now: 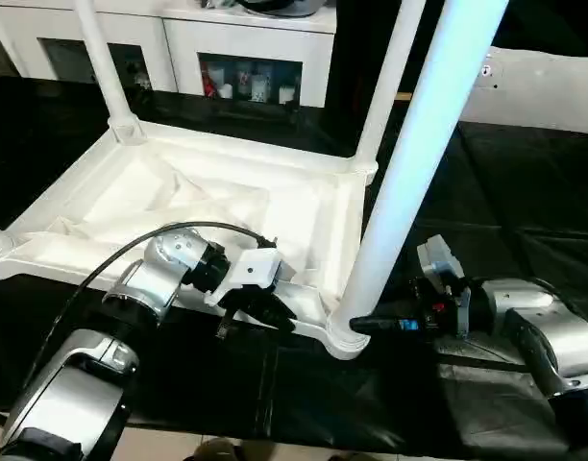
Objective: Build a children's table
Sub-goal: Rotate leg to tighten
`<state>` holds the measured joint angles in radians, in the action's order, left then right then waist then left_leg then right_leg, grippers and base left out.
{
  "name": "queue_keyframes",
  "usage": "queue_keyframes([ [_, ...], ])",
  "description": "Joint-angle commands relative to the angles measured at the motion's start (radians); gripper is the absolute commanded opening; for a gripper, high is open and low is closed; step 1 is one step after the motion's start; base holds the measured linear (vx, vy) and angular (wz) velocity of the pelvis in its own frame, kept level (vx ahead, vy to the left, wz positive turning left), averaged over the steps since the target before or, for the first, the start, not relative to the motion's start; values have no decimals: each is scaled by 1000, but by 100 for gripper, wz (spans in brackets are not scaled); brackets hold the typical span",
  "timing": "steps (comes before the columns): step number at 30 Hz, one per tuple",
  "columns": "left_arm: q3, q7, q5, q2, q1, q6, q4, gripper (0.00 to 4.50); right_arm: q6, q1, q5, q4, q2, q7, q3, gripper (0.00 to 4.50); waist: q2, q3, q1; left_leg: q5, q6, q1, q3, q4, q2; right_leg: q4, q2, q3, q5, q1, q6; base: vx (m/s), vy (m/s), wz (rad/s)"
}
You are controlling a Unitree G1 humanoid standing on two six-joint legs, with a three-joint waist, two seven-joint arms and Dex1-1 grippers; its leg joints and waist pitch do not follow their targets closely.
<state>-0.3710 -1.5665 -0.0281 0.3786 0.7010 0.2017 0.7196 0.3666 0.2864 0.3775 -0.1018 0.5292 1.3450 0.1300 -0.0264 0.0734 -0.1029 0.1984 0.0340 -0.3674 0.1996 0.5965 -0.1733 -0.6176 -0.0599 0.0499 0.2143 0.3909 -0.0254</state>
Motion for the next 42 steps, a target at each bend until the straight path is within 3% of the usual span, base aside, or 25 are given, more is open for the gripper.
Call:
queue_keyframes([
  [1,-27,-12,-5,-20,24,10,-14,0,35,-2,16,15,9,-10,7,196,-7,-68,6,64,-90,17,-25,-62,-74,59,-97,-52,38,-47,-256,0,0,0],
  [4,0,59,-4,-43,25,-45,-14,0,88,-32,27,59,-25,-103,-11,196,-5,-65,4,72,-82,20,-26,-64,-75,62,-97,-53,51,-43,-252,0,0,0],
  [6,6,91,-8,-51,27,-59,-13,0,86,-44,18,70,-43,-139,-14,196,-7,-66,7,83,-73,17,-27,-64,-73,64,-99,-53,75,-45,-246,0,0,0],
  [7,14,156,-22,-69,31,-92,-8,0,72,-57,-20,69,-90,-240,-20,196,-4,-62,9,119,-51,20,-28,-66,-71,74,-102,-54,140,-39,-235,0,0,0],
  [8,14,156,-22,-69,31,-92,-8,0,72,-57,-20,69,-90,-240,-20,196,-4,-62,9,119,-51,20,-28,-66,-71,74,-102,-54,140,-39,-235,0,0,0],
  [9,39,273,-27,-113,37,-167,3,0,55,-70,-89,57,-172,-410,-25,196,-5,-60,14,137,-35,17,-32,-70,-68,79,-103,-53,191,-44,-221,0,0,0],
  [10,55,332,-23,-140,40,-207,7,0,59,-70,-117,45,-218,-497,-29,195,-1,-54,21,158,-13,23,-31,-71,-67,85,-100,-53,237,-32,-209,0,0,0],
  [11,63,364,-22,-157,42,-228,8,0,63,-67,-130,38,-246,-545,-32,195,-5,-52,32,189,7,20,-35,-76,-64,91,-100,-52,315,-36,-191,0,0,0],
  [12,71,425,-28,-185,44,-270,9,0,70,-58,-147,21,-297,-625,-35,194,0,-51,34,198,16,20,-40,-79,-64,93,-103,-52,344,-39,-180,0,0,0],
  [13,73,456,-34,-198,45,-291,9,0,74,-52,-154,12,-323,-664,-37,192,-2,-50,52,237,26,25,-42,-83,-65,100,-102,-52,387,-35,-170,0,0,0],
  [14,80,510,-38,-226,50,-324,12,0,81,-35,-167,-10,-368,-734,-39,192,-2,-50,52,237,26,25,-42,-83,-65,100,-102,-52,387,-35,-170,0,0,0],
  [15,98,598,-40,-274,63,-368,23,0,103,-5,-181,-47,-442,-851,-51,191,3,-52,67,238,30,23,-44,-85,-65,99,-101,-53,363,-36,-181,0,0,0],
  [17,112,673,-43,-316,75,-407,23,0,128,19,-197,-71,-506,-952,-61,191,2,-53,80,248,32,24,-45,-84,-61,102,-99,-53,374,-34,-179,0,0,0],
  [23,125,765,-68,-370,97,-467,-1,0,121,56,-211,-99,-602,-1051,-84,191,5,-55,82,192,-14,20,-37,-80,-58,100,-94,-60,255,-38,-187,0,0,0],
  [24,116,769,-80,-373,100,-471,-11,0,102,60,-206,-93,-621,-1064,-91,226,5,-57,82,184,-16,21,-37,-79,-59,99,-94,-60,242,-39,-190,0,0,0],
  [28,108,763,-88,-357,88,-471,-31,0,86,45,-205,-63,-618,-1067,-101,271,8,-57,82,185,-19,21,-37,-81,-60,99,-92,-60,226,-41,-195,0,0,0],
  [32,106,713,-82,-302,61,-434,-46,0,51,-9,-217,-7,-530,-1002,-100,311,10,-60,78,162,-26,20,-36,-80,-62,93,-93,-61,164,-44,-204,0,0,0],
  [34,104,671,-77,-268,45,-401,-56,0,26,-40,-197,30,-482,-934,-114,323,6,-65,71,101,-56,14,-34,-75,-62,79,-94,-61,36,-52,-225,0,0,0],
  [36,108,651,-75,-252,38,-388,-58,0,15,-56,-186,50,-453,-893,-120,348,6,-67,69,87,-71,13,-33,-73,-62,75,-94,-60,-2,-55,-236,0,0,0],
  [37,100,602,-76,-219,31,-346,-57,0,-2,-75,-180,68,-390,-821,-122,356,4,-69,68,77,-91,9,-34,-70,-60,73,-94,-59,-29,-57,-241,0,0,0],
  [39,93,556,-74,-197,28,-296,-56,0,-17,-85,-178,72,-346,-770,-126,369,3,-72,69,59,-102,6,-33,-66,-59,68,-95,-59,-60,-60,-249,0,0,0],
  [40,92,544,-72,-193,28,-280,-56,0,-20,-87,-178,71,-335,-759,-127,381,2,-70,70,46,-118,4,-30,-64,-60,66,-92,-58,-85,-55,-259,0,0,0],
  [42,84,490,-61,-172,29,-263,-59,0,-38,-95,-172,70,-283,-700,-132,406,2,-70,67,69,-116,8,-29,-63,-61,69,-93,-57,-43,-53,-260,0,0,0],
])
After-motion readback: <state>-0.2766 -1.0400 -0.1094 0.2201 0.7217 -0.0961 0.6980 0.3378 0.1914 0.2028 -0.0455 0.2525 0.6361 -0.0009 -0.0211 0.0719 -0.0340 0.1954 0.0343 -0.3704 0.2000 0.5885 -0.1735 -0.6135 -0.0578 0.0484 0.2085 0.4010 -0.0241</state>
